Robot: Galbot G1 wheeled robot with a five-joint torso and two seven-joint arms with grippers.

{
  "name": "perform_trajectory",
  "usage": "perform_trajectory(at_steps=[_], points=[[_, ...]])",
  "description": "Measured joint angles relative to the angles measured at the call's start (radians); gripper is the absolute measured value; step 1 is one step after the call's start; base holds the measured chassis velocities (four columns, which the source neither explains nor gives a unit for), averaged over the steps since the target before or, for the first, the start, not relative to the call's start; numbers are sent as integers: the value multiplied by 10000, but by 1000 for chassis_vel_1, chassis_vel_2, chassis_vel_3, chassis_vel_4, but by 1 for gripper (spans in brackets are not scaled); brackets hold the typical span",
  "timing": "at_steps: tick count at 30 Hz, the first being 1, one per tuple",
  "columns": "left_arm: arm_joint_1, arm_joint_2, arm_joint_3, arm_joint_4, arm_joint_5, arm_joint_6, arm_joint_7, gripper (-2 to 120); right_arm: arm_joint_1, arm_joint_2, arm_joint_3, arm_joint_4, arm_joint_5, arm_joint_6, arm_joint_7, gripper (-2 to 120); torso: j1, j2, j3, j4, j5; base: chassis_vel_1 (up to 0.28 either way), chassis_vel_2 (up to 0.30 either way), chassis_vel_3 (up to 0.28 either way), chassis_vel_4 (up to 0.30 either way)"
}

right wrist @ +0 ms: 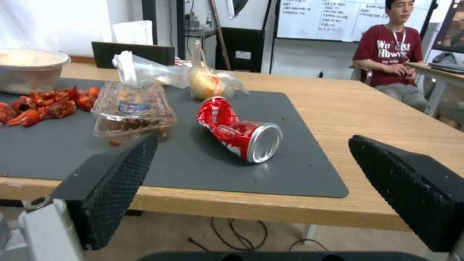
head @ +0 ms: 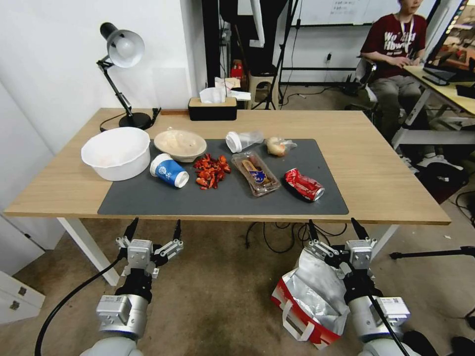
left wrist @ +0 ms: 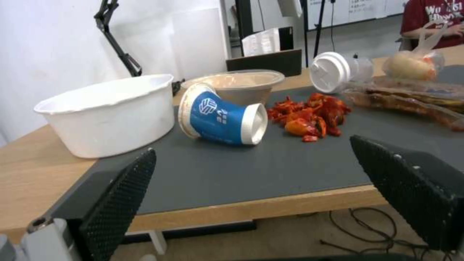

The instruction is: Pick up the food delivery bag from the floor and place it on the table.

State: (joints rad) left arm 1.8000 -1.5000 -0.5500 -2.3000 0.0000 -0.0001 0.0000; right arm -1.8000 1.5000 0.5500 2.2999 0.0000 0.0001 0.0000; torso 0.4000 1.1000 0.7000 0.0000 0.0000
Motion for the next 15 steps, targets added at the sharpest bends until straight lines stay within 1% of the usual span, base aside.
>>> perform_trajectory(at_steps=[15], points=[[0,0,0,0,0,0,0,100,0,0,0,0,0,0,0,100,0,0,0,0,0,0,0,0,0]])
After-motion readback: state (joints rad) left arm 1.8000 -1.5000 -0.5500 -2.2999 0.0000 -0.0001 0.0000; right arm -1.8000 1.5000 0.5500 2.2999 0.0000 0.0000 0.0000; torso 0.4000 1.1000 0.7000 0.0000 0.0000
